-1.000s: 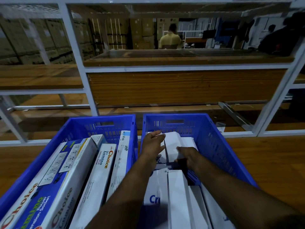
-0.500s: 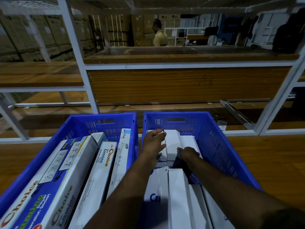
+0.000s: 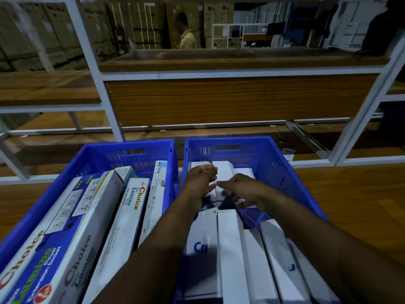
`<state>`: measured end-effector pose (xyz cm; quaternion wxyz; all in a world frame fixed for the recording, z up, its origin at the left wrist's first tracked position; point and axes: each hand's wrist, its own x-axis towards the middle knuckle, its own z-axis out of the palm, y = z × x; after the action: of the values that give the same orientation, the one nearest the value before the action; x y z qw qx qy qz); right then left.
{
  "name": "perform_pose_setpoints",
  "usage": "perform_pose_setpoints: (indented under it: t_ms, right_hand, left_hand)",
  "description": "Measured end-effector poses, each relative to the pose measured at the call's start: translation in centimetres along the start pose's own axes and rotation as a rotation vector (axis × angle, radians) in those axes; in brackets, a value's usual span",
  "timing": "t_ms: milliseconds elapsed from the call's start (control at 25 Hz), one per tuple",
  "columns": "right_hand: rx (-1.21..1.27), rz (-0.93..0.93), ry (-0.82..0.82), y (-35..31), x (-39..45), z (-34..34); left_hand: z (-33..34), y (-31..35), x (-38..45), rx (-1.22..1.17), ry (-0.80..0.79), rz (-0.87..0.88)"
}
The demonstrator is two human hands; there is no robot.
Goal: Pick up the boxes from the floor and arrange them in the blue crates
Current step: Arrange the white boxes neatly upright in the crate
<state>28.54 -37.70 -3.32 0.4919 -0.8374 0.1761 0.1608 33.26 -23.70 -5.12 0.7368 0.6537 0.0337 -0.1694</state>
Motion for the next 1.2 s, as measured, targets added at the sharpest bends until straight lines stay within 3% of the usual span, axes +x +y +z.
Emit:
perform_pose_setpoints:
  t_ms: [80, 200, 400, 640, 880, 1000, 1200]
  right_hand:
    - [-0.218, -0.051, -0.189, -0.6, -4.2, 0.2]
    - [-0.534, -0.064, -0.232, 0.1, -6.5, 1.1]
    - [-0.470, -0.023, -0.175, 0.6, -5.6, 0.4]
    - [-0.048, -0.070, 0.007, 0.6, -3.7, -5.2]
    - [0.631, -0.184, 0.187, 0.8, -1.3, -5.4]
    - [0.762, -0.225, 0.202, 1.4, -0.7, -4.4]
    - [0.731, -0.276, 0.255, 1.2, -0.8, -4.0]
  left_hand:
    - [0.0, -0.2, 0.2, -0.003, -0.017, -0.003]
    - [0.2, -0.3, 0.3, 0.021, -0.033, 0.005]
    - [0.3, -0.4, 0.0, 0.042, -0.026, -0.003]
    - [0.9, 0.0, -1.3, 0.091, -0.083, -0.032]
    - [1.6, 0.6, -3.0, 0.122, -0.419, -0.158]
    - [1.8, 0.8, -3.3, 0.142, -0.413, -0.103]
    - [1.6, 0.5, -3.1, 0.135, -0.387, -0.080]
